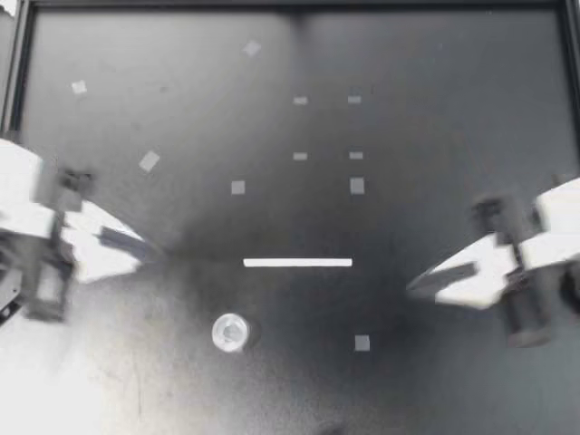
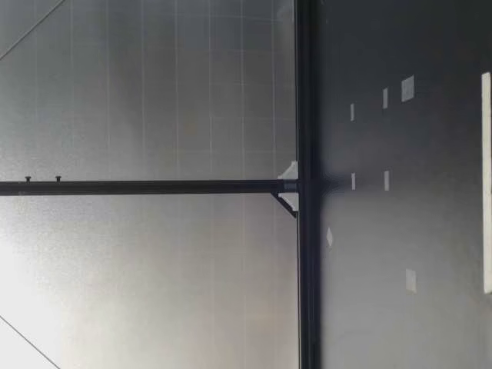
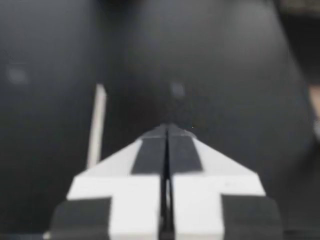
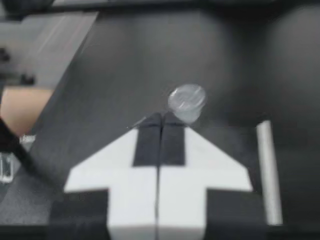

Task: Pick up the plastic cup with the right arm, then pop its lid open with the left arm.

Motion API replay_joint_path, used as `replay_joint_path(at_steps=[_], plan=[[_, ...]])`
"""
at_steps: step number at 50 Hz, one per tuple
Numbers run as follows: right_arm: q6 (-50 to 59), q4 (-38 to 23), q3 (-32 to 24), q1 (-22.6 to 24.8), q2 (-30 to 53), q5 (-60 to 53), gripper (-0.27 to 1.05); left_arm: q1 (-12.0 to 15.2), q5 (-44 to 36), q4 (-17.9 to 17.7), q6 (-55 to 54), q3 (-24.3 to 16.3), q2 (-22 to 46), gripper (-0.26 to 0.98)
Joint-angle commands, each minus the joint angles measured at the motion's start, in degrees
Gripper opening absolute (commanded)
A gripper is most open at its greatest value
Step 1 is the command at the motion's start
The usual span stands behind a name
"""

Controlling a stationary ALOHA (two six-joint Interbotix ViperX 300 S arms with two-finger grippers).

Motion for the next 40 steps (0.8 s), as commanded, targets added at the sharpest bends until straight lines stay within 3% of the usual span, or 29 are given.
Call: replay_joint_path(at_steps=[1, 7, 13, 26, 40], plan=[[1.58, 0.0, -4.04, 1.05, 10.37, -5.98, 0.06, -0.97, 1.93, -0.35, -0.44, -3.52, 5.36, -0.09], [4.13, 0.0, -8.09, 1.05, 24.08, -14.59, 0.38, -1.67, 2.64, -1.67, -3.16, -4.57, 13.62, -0.09], [4.22, 0.53, -13.62, 0.97, 34.19, -17.84, 0.69, -4.04, 2.29, -2.02, -6.5, -5.1, 19.78, -0.09], [4.22, 2.64, -23.03, -1.41, 42.63, -12.39, 0.64, -8.44, 2.2, -2.02, -7.47, -6.06, 25.14, -0.09], [4.66, 3.25, -28.65, -2.02, 46.49, -10.02, 0.64, -8.7, 1.76, 0.53, -6.94, -8.09, 29.27, -0.09]])
